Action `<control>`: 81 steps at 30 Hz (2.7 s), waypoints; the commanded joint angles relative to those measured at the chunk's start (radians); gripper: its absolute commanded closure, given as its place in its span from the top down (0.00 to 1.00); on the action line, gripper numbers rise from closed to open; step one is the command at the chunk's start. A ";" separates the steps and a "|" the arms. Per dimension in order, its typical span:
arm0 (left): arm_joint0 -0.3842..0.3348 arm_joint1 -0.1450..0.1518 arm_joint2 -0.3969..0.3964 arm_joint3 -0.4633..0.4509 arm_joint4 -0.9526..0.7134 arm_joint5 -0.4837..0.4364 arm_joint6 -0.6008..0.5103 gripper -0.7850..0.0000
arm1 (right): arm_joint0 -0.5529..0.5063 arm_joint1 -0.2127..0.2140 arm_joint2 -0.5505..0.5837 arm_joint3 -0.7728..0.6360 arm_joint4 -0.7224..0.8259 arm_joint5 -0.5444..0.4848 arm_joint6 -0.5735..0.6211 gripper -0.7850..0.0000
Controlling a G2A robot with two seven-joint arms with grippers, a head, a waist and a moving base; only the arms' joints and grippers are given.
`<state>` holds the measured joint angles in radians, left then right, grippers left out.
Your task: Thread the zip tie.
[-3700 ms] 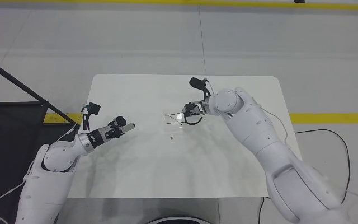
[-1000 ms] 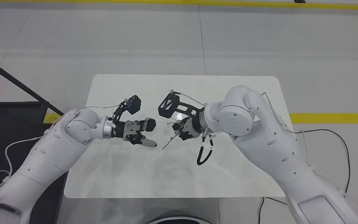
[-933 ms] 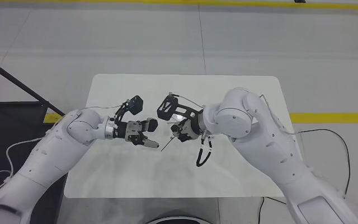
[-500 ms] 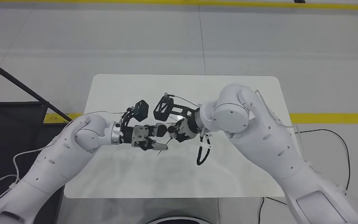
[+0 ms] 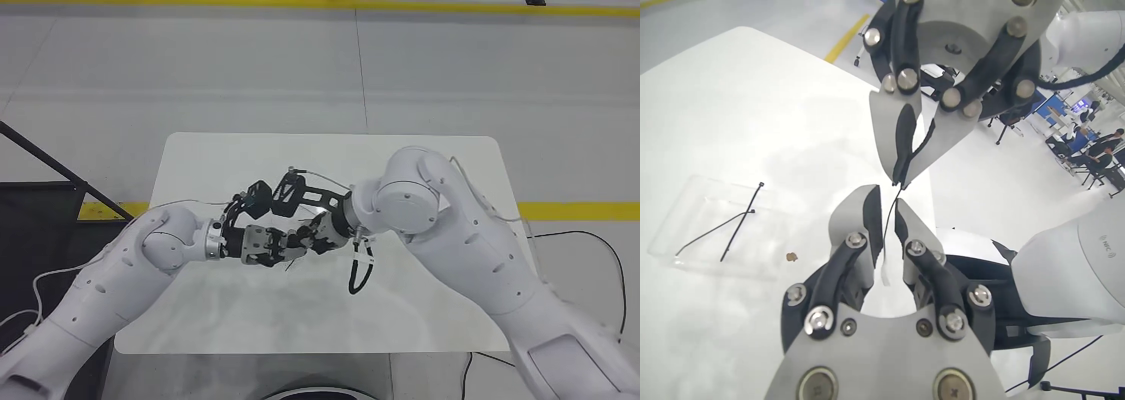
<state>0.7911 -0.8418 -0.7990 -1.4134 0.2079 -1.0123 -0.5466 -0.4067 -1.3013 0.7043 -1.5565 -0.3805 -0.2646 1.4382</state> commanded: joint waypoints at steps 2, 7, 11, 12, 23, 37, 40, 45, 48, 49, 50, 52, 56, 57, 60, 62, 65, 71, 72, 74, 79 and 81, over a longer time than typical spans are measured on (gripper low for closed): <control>-0.005 0.000 0.006 0.003 -0.008 0.000 -0.005 0.00 | 0.005 -0.001 -0.005 0.004 0.003 0.003 0.001 0.00; -0.010 0.000 0.012 0.005 -0.016 0.000 -0.007 0.00 | 0.010 -0.002 -0.009 0.009 0.005 0.009 -0.002 0.00; -0.014 0.000 0.014 0.014 -0.028 0.000 -0.003 0.00 | 0.005 0.002 0.002 0.000 -0.008 0.020 -0.020 0.92; -0.014 0.000 0.015 0.018 -0.032 0.000 -0.002 0.00 | 0.000 0.004 0.008 -0.006 -0.013 0.022 -0.024 0.94; -0.016 -0.002 0.009 0.055 -0.108 0.000 0.033 0.00 | -0.085 0.043 0.101 -0.097 -0.045 0.021 -0.048 0.99; 0.020 -0.011 -0.027 0.090 -0.184 0.000 0.158 0.00 | -0.244 0.072 0.175 -0.213 -0.183 0.140 -0.254 1.00; 0.020 -0.011 -0.027 0.090 -0.184 0.000 0.158 0.00 | -0.244 0.072 0.175 -0.213 -0.183 0.140 -0.254 1.00; 0.027 -0.012 -0.030 0.082 -0.180 0.019 0.169 0.00 | -0.255 0.072 0.172 -0.213 -0.184 0.136 -0.269 1.00; 0.045 -0.016 -0.044 0.069 -0.164 0.047 0.208 0.00 | -0.266 0.069 0.163 -0.208 -0.201 0.151 -0.314 1.00; 0.050 -0.018 -0.048 0.070 -0.168 0.047 0.219 0.00 | -0.271 0.068 0.161 -0.207 -0.207 0.158 -0.332 1.00; 0.053 -0.020 -0.051 0.074 -0.173 0.040 0.228 0.00 | -0.277 0.067 0.161 -0.207 -0.211 0.173 -0.349 1.00; 0.057 -0.024 -0.061 0.085 -0.182 0.028 0.252 0.00 | -0.295 0.067 0.167 -0.221 -0.221 0.199 -0.383 1.00; 0.071 -0.033 -0.084 0.092 -0.187 0.000 0.316 0.00 | -0.352 0.074 0.187 -0.269 -0.235 0.204 -0.426 1.00; 0.077 -0.035 -0.091 0.088 -0.180 0.000 0.336 0.00 | -0.367 0.077 0.193 -0.280 -0.237 0.203 -0.433 1.00; 0.100 -0.042 -0.115 0.077 -0.141 0.000 0.404 0.00 | -0.397 0.082 0.215 -0.303 -0.235 0.214 -0.436 1.00; 0.102 -0.043 -0.118 0.076 -0.138 0.000 0.413 0.00 | -0.401 0.084 0.234 -0.309 -0.220 0.230 -0.430 1.00; 0.102 -0.043 -0.118 0.076 -0.138 0.000 0.413 0.00 | -0.401 0.084 0.240 -0.310 -0.210 0.237 -0.430 1.00; 0.102 -0.043 -0.118 0.076 -0.138 0.000 0.413 0.00 | -0.401 0.084 0.240 -0.310 -0.210 0.237 -0.430 1.00; 0.109 -0.044 -0.121 0.068 -0.135 0.015 0.418 0.00 | -0.401 0.084 0.240 -0.310 -0.210 0.237 -0.430 1.00; 0.120 -0.046 -0.129 0.048 -0.118 0.031 0.423 0.00 | -0.411 0.084 0.237 -0.309 -0.212 0.228 -0.444 1.00; 0.143 -0.058 -0.144 0.034 -0.089 0.008 0.471 0.00 | -0.427 0.082 0.236 -0.295 -0.181 0.188 -0.482 1.00; 0.147 -0.066 -0.142 0.040 -0.080 0.000 0.485 0.00 | -0.429 0.081 0.236 -0.284 -0.171 0.173 -0.500 1.00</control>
<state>0.9361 -0.9035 -0.9427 -1.3771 0.1232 -1.0086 -0.0689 -0.8350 -1.2194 0.9399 -1.8471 -0.5570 -0.0837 0.9475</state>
